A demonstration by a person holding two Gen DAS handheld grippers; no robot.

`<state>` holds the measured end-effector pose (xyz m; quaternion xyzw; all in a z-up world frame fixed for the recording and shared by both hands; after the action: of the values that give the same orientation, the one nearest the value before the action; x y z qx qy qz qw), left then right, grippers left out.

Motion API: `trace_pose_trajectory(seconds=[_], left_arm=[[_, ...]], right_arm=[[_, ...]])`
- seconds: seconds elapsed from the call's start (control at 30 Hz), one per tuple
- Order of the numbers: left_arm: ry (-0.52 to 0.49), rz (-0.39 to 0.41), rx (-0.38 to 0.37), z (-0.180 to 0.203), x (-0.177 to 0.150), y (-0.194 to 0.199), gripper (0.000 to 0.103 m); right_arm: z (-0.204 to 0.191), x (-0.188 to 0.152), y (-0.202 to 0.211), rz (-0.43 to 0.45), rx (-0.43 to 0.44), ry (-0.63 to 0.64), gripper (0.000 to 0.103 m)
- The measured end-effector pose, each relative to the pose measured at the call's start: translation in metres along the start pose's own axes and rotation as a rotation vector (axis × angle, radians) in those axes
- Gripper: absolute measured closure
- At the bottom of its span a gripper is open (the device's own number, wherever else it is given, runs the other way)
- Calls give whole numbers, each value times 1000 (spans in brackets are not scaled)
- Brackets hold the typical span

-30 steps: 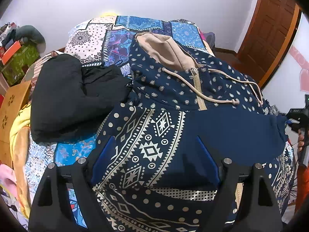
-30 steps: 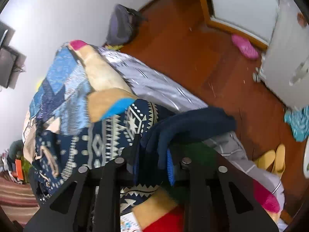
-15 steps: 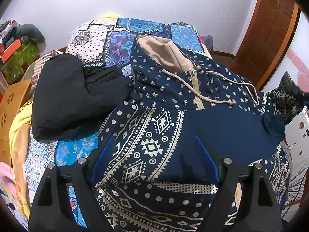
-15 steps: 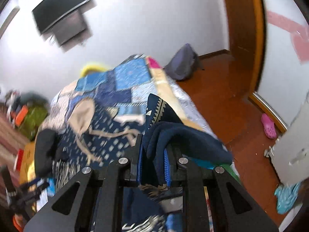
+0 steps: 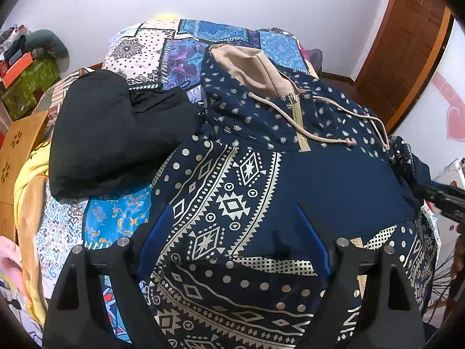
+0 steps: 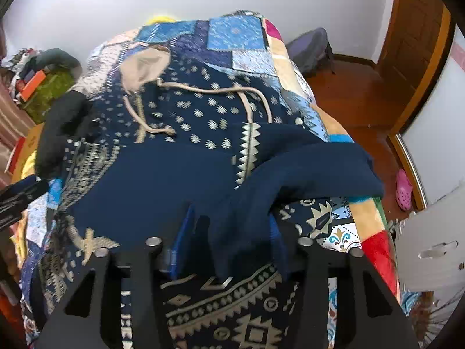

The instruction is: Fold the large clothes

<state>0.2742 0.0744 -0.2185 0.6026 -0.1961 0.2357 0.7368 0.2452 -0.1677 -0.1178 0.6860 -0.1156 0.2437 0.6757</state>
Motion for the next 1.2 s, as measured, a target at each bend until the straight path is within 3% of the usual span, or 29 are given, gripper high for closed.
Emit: trace_pose_trajectory(seconds=[0.17,0.43,0.77,0.97,1.03,1.13,1.2], left_arm=[[6,0,-6,2,0,-1,20],[-14,-3,-1,7,0,-3,20],[-4,-29,2,5,-2,-13,20],[-1,-41,4,5,-2,-18,20],[1,-43,2,4,-2,-18,20],[5,-45,4,3,-1,-20,20],[8,-48,5,1,-2,-20,20]], right_arm=[[4,8,24,67,0,-8,50],[63,26,37,120,-7,-250,45],[143,11,-26,-3,12,-625,45],[153,-2,-80,-128,134,-776,45],[155,-3,-90,-133,139,-805,45],[155,5,-96,-116,81,-770,56],[155,9,-98,-115,51,-743,80]])
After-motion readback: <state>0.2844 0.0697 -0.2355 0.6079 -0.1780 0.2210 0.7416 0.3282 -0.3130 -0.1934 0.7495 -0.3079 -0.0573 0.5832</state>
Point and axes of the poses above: each gripper's, at about its wrist camera, not at the fingertips, and y roughly against the way its jaws point, z to its right, x to its top, the point moved 6 cm from there along -y, roughly the way its jaws point, and after that the axes turned 6 degrees about -x, right-handed, at the moved point
